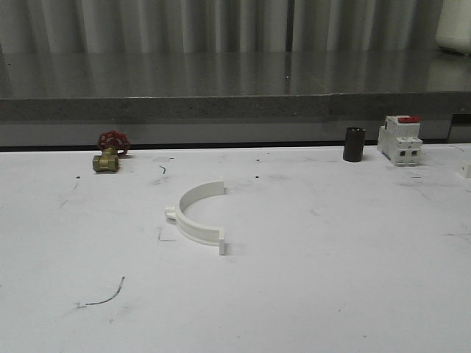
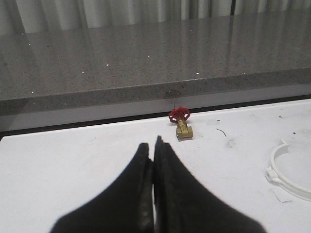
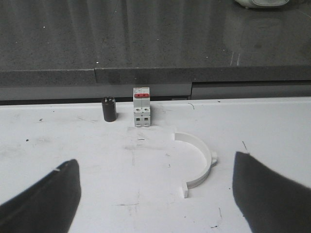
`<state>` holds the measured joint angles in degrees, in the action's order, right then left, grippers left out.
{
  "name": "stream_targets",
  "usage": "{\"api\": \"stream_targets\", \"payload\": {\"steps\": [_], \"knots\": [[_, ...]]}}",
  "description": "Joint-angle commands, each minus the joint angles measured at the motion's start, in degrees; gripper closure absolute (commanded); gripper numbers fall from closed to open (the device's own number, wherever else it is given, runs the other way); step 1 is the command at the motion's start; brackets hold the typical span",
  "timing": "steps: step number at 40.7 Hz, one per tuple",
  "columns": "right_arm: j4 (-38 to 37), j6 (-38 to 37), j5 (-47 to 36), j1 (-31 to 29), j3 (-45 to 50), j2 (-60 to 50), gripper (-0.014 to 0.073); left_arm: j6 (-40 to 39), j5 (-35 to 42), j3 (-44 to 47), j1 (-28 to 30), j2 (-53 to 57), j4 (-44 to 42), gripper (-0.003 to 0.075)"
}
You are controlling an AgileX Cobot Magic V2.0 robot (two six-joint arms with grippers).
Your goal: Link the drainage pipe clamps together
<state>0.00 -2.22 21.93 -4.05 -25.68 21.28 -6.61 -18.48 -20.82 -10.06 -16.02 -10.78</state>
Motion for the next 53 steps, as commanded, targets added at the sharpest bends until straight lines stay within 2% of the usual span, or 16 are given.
{"api": "stream_targets", "payload": {"steps": [1, 28, 33, 37, 47, 53], "knots": [[-0.4, 0.3, -4.0, 0.0, -1.9, 0.7, -0.0057, 0.2, 4.5, -1.6, 0.0, -0.3, -0.3, 0.0741], [0.0, 0.3, -8.0, 0.0, -2.9, 2.5, -0.0046, 0.2, 4.5, -1.6, 0.0, -0.3, -0.3, 0.0741], [0.0, 0.3, -4.8, 0.0, -8.0, 10.4, 0.0011, 0.2, 4.5, -1.6, 0.0, -0.3, -0.3, 0.0741], [0.0, 0.3, 0.8, 0.0, -15.2, 19.3, 0.0046, 0.2, 4.5, -1.6, 0.0, -0.3, -0.3, 0.0741], [-1.2, 0.3, 13.4, -0.4, -31.4, 40.8, 0.0046, 0.2, 4.5, -1.6, 0.0, -0.3, -0.3, 0.0741], [-1.3, 0.3, 19.5, -4.5, -39.6, 52.2, 0.0046, 0.2, 4.5, -1.6, 0.0, -0.3, -0.3, 0.0741]]}}
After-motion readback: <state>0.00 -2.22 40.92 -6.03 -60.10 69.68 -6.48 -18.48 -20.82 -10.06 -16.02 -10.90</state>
